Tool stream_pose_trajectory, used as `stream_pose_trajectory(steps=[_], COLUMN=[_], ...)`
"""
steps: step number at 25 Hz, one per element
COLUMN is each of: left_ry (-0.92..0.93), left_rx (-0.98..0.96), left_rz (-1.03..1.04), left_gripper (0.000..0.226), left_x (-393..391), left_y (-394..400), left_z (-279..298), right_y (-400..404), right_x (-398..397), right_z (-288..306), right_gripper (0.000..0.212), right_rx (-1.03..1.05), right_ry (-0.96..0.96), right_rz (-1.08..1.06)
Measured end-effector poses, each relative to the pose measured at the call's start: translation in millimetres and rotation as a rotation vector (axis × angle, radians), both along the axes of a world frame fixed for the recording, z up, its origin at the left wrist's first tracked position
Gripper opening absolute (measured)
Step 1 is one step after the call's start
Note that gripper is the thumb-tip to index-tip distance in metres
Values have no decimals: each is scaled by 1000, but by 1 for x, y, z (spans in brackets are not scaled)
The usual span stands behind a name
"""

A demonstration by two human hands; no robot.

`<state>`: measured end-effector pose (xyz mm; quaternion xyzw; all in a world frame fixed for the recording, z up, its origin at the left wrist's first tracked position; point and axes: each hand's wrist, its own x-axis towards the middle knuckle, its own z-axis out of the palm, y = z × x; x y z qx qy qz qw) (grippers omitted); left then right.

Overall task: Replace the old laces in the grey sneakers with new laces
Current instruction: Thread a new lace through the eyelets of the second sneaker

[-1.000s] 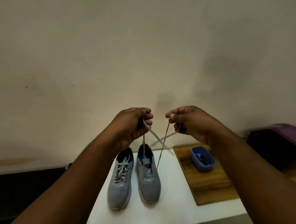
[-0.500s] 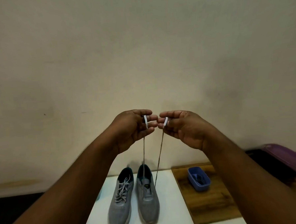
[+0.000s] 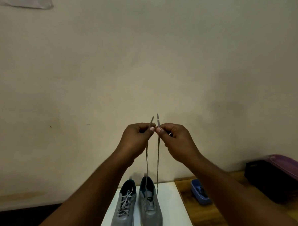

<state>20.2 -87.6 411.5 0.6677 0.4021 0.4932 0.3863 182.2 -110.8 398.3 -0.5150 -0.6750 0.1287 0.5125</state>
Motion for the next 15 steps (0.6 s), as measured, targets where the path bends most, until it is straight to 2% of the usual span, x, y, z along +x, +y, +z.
stream_pose_trajectory(steps=[8, 15], left_ry=[-185, -176], left_rx=[-110, -88], left_rz=[-68, -82], left_gripper=[19, 18], left_x=[8, 9], left_y=[-5, -5], left_z=[3, 8], right_y=[2, 4], right_x=[3, 8], right_z=[2, 7], right_gripper=[22, 25], right_rx=[50, 86], right_ry=[-203, -265], right_rz=[-60, -102])
